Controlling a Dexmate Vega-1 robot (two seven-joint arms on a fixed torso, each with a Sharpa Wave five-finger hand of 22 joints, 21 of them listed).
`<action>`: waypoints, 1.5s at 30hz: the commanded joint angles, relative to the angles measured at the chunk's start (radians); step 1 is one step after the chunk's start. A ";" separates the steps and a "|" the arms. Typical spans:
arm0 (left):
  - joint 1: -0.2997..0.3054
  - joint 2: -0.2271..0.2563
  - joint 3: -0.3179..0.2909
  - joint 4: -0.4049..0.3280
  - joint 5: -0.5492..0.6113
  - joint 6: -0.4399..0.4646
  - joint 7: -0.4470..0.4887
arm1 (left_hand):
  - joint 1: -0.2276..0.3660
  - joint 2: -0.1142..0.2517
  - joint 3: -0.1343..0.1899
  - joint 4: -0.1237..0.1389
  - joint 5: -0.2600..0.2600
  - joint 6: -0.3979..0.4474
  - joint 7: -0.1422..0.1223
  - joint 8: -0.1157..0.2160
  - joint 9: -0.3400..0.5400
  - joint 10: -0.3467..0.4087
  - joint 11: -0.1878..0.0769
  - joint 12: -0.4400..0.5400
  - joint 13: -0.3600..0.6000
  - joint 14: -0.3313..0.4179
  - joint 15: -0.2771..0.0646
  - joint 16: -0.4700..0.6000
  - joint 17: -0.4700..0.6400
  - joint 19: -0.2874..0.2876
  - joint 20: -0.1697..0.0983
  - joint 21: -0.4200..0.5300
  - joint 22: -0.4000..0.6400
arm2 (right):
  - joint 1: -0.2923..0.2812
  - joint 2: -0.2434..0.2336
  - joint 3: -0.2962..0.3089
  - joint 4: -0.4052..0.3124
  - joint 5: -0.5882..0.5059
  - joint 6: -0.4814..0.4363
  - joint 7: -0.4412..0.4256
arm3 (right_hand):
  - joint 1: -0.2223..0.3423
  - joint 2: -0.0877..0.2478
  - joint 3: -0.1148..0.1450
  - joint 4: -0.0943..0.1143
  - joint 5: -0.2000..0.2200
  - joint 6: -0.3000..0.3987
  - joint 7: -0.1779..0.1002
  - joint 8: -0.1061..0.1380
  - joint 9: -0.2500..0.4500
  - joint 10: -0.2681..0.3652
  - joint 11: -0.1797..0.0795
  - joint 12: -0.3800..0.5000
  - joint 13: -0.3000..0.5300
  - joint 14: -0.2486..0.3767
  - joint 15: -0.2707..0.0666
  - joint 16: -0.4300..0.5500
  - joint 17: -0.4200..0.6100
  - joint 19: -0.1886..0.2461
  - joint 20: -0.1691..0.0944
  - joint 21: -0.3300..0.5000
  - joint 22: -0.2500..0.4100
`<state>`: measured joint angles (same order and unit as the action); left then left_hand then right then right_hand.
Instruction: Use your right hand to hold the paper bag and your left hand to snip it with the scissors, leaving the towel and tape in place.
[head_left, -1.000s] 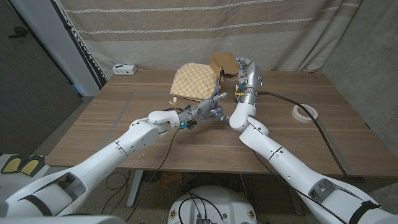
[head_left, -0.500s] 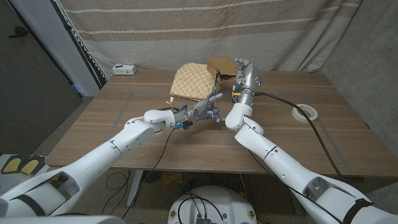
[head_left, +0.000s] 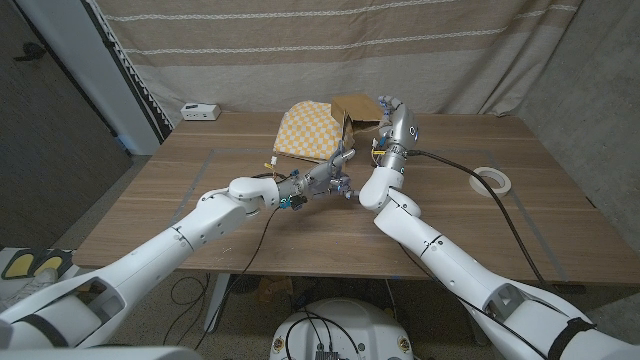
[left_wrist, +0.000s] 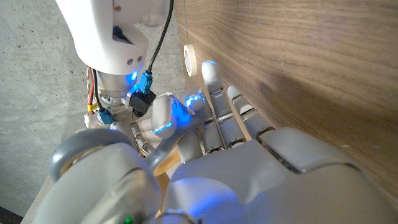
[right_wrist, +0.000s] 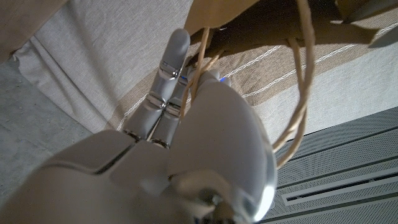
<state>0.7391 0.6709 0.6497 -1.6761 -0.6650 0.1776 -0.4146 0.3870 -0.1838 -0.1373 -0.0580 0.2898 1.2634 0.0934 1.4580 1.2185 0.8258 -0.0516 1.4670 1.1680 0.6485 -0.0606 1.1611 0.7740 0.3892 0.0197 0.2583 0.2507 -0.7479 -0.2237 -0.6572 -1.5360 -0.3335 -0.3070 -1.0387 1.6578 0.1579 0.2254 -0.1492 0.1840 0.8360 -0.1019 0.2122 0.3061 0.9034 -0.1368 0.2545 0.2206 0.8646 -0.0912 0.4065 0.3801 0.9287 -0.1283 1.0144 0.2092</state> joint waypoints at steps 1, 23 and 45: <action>-0.003 -0.002 0.020 -0.005 0.012 0.007 -0.019 | -0.003 0.012 -0.019 -0.003 0.013 -0.069 0.088 0.082 -0.007 -0.001 -0.004 0.006 -0.001 -0.006 -0.075 -0.003 0.001 0.005 0.005 -0.006 0.000 | 0.018 0.005 -0.006 0.035 0.006 -0.010 -0.015 | 0.008 0.000 0.008 -0.003 0.002 -0.001 0.001 -0.004 0.003 -0.006 -0.003 -0.002 0.004 0.029 -0.130 0.007 0.000 -0.003 -0.107 0.007 -0.002; -0.005 0.002 0.020 -0.001 0.013 0.003 -0.034 | -0.001 0.027 -0.072 -0.008 0.035 -0.078 0.087 0.078 -0.009 0.004 -0.002 0.005 -0.006 -0.005 -0.071 0.000 0.003 0.007 0.006 -0.006 0.004 | 0.026 0.011 -0.033 0.024 -0.007 -0.018 -0.021 | 0.006 0.003 0.006 -0.001 0.009 -0.011 0.002 -0.008 0.002 -0.015 0.009 -0.007 0.004 0.020 -0.128 0.010 -0.001 -0.009 -0.107 0.011 -0.005; 0.048 -0.016 -0.009 -0.018 -0.029 0.010 0.054 | 0.001 0.053 -0.136 -0.002 0.063 -0.046 0.090 0.069 -0.014 0.022 0.008 0.009 -0.007 0.009 -0.068 0.004 -0.005 0.020 -0.003 -0.002 0.008 | -0.003 0.021 -0.053 -0.040 -0.022 -0.051 -0.003 | 0.009 0.008 0.010 -0.002 0.018 -0.027 0.014 -0.010 0.005 -0.027 0.017 -0.013 0.005 0.006 -0.125 0.008 -0.003 -0.016 -0.108 0.012 -0.007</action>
<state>0.7640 0.6604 0.6515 -1.6825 -0.6724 0.1859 -0.3979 0.3840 -0.1452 -0.2616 -0.0632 0.3451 1.2548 0.1018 1.4581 1.1980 0.8298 -0.0408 1.4670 1.1554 0.6486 -0.0606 1.1612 0.7687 0.3982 0.0176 0.2583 0.2534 -0.7364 -0.2118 -0.6997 -1.5461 -0.3483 -0.3442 -1.0486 1.6610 0.1612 0.2255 -0.1492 0.1932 0.8123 -0.0858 0.2032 0.3077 0.8796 -0.1280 0.2468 0.2206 0.8607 -0.0950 0.4109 0.3755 0.9181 -0.1249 1.0213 0.1993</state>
